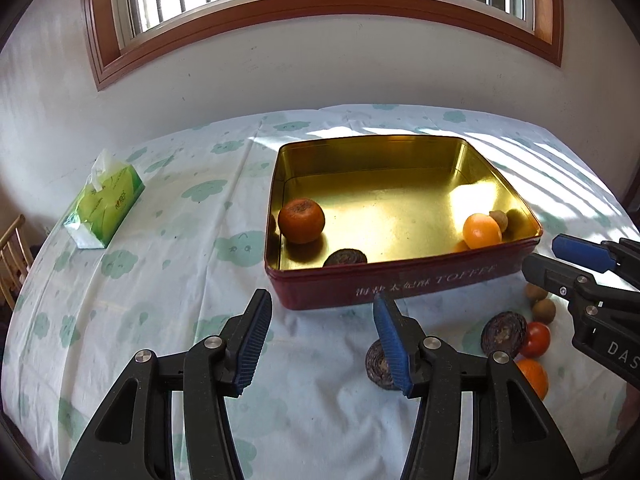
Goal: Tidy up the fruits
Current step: 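Withdraw both tools from the tin toward the remaining fruit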
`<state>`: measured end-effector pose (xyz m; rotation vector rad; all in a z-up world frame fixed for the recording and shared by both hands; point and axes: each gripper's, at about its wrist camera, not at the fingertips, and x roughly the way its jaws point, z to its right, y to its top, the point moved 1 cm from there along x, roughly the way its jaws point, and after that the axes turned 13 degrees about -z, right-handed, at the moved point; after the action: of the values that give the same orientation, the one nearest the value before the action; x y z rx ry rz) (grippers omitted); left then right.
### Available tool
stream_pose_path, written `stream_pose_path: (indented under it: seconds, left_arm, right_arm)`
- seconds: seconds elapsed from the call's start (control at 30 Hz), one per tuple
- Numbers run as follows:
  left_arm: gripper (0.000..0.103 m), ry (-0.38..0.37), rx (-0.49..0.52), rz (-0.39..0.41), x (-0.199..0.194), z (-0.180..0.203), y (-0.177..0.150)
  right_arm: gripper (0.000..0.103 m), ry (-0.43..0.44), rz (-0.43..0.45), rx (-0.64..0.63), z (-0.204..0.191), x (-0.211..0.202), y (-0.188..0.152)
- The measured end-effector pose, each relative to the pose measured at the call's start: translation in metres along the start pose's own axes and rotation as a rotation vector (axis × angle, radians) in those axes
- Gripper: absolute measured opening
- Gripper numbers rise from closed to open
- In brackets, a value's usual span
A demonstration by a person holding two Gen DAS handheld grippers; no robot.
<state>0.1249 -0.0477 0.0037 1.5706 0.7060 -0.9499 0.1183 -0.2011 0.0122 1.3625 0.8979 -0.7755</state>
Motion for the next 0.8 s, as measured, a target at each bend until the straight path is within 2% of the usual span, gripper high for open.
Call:
stream_pose_path:
  seconds: [0.4,0.6,0.8]
  left_arm:
    - [0.054,0.024,-0.074,-0.077,-0.004,-0.021,-0.081]
    - [0.054,0.034,-0.102,-0.079,-0.01,-0.026,-0.105]
    - [0.054,0.046,-0.106,-0.072,-0.017,-0.027,-0.119]
  right_arm:
    - [0.041,-0.014,-0.068,0.03,0.017,-0.018,-0.081]
    - [0.041,-0.014,-0.106,0.011,0.013,-0.025,-0.123]
    - [0.041,0.016,-0.131,-0.018,-0.004,-0.022,-0.145]
